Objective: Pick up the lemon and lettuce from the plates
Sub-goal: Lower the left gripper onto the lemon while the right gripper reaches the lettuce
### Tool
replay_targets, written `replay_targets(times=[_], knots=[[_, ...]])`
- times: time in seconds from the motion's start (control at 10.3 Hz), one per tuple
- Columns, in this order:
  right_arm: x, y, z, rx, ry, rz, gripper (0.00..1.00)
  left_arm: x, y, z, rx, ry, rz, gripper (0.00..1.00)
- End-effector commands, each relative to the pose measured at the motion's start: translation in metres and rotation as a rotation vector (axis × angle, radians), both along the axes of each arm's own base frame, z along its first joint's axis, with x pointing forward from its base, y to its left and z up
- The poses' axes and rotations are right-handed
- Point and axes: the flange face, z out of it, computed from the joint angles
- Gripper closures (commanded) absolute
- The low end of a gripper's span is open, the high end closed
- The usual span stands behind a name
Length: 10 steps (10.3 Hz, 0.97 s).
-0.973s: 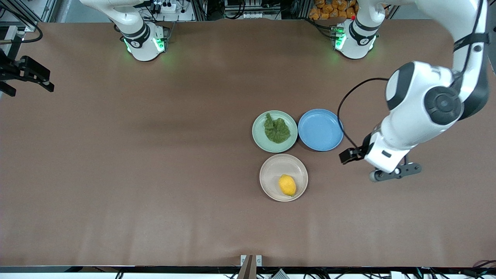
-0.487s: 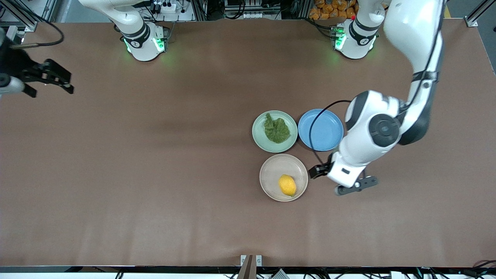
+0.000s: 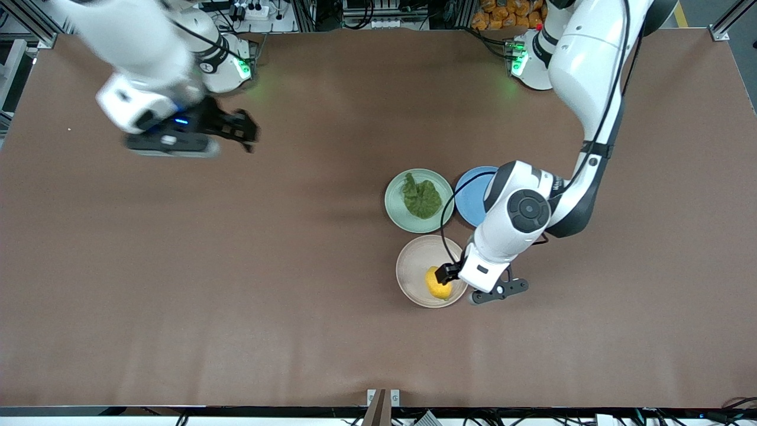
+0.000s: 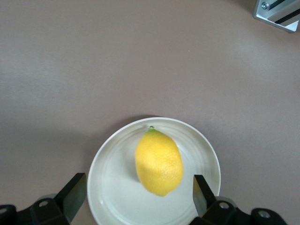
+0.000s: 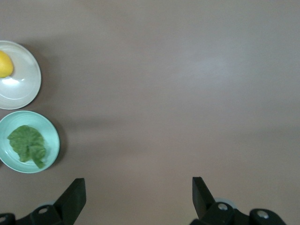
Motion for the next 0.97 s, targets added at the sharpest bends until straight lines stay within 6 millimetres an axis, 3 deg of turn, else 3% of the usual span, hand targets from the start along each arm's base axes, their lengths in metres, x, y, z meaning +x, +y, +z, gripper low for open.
replay_targets(times=[0.0, 0.29, 0.49, 0.78, 0.88], knots=[[0.002, 0.064, -0.050, -0.013, -0.014, -0.100, 0.00, -0.002, -0.023, -0.031, -0.018, -0.010, 0.012, 0.00], [-0.020, 0.154, -0.117, 0.015, -0.058, -0.166, 0.00, -0.010, -0.030, -0.060, -0.002, 0.018, -0.003, 0.00], [-0.045, 0.210, -0.169, 0.018, -0.082, -0.175, 0.00, -0.009, -0.030, -0.070, -0.005, 0.011, -0.003, 0.00], [-0.075, 0.267, -0.230, 0.012, -0.096, -0.190, 0.00, -0.009, -0.030, -0.081, -0.013, -0.004, 0.000, 0.00], [-0.080, 0.272, -0.245, -0.008, -0.097, -0.178, 0.00, -0.009, -0.030, -0.083, -0.013, -0.004, 0.000, 0.00]])
